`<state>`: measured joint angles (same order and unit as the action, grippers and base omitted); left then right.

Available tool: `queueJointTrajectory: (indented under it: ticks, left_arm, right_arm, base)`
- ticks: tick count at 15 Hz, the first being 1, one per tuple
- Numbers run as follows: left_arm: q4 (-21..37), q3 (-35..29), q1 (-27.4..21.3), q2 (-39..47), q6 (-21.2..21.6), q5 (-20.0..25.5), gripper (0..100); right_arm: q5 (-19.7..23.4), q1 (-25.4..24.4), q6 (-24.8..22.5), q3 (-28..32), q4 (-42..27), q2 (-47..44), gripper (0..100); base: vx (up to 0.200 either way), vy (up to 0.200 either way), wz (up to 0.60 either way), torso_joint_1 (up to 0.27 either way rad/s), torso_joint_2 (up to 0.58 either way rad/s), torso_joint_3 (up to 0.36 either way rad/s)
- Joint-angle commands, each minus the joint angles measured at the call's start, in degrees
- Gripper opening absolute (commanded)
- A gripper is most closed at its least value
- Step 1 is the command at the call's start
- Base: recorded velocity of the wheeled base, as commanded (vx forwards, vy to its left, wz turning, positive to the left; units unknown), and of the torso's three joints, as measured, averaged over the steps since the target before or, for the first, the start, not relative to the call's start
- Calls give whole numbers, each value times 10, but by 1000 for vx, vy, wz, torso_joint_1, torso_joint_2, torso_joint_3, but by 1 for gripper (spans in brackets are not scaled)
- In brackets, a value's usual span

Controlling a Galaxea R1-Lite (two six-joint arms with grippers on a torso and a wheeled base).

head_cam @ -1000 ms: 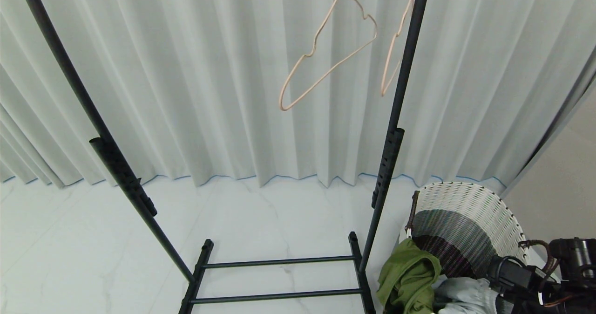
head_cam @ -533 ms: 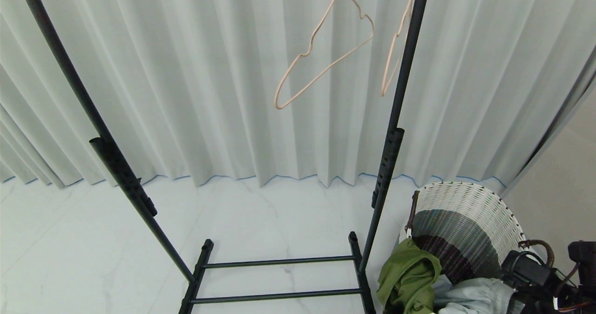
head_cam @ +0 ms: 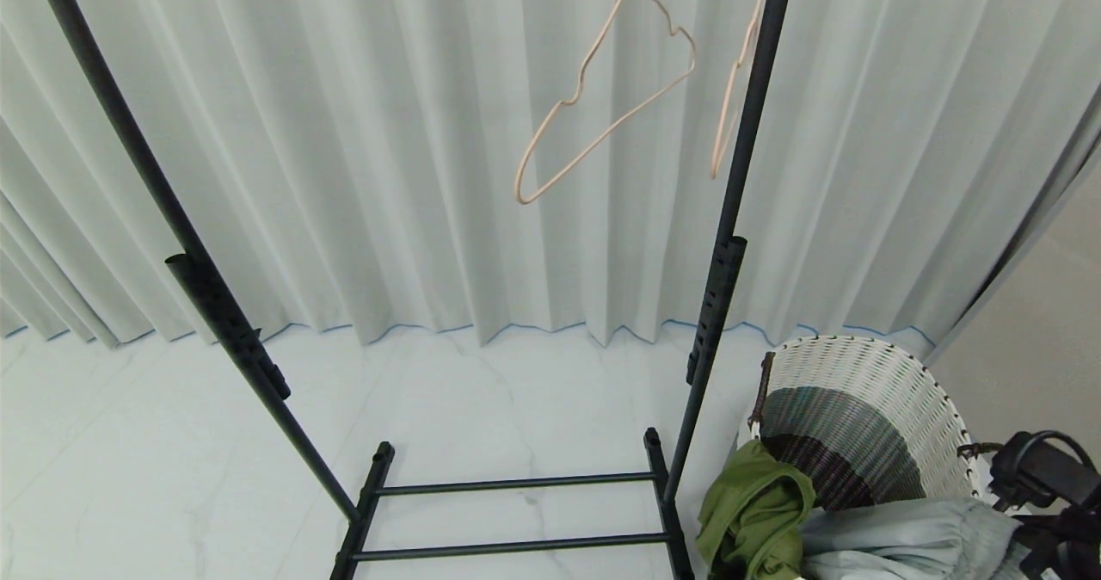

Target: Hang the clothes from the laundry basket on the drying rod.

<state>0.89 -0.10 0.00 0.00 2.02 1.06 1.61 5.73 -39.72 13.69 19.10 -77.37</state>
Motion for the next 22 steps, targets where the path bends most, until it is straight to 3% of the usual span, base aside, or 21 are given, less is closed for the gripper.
queueJointTrajectory:
  ticks: [1, 3, 5, 9, 19, 22]
  left_arm:
    - [0, 0, 0, 0, 5, 0, 100]
    - [0, 0, 0, 0, 17, 2, 100]
    - [0, 0, 0, 0, 24, 3, 100]
    - [1, 0, 0, 0, 24, 3, 100]
    - [1, 0, -1, 0, 19, 3, 100]
    - [1, 0, -1, 0, 19, 3, 100]
  right_arm:
    - [-29, 0, 32, 163, -231, 181, 0]
    - [-30, -1, 52, 255, -383, 240, 0]
    - [-29, -2, 55, 302, -431, 268, 0]
    - [-30, -2, 54, 339, -434, 286, 0]
    - [-31, -13, 42, 361, -437, 290, 0]
    - [-31, -24, 41, 366, -446, 291, 0]
  base:
    - [0, 0, 0, 0, 0, 0]
    - [0, 0, 0, 0, 0, 0]
    - [0, 0, 0, 0, 0, 0]
    - [0, 0, 0, 0, 0, 0]
    - [-200, 0, 0, 2, 4, 2]
    - [0, 0, 0, 0, 0, 0]
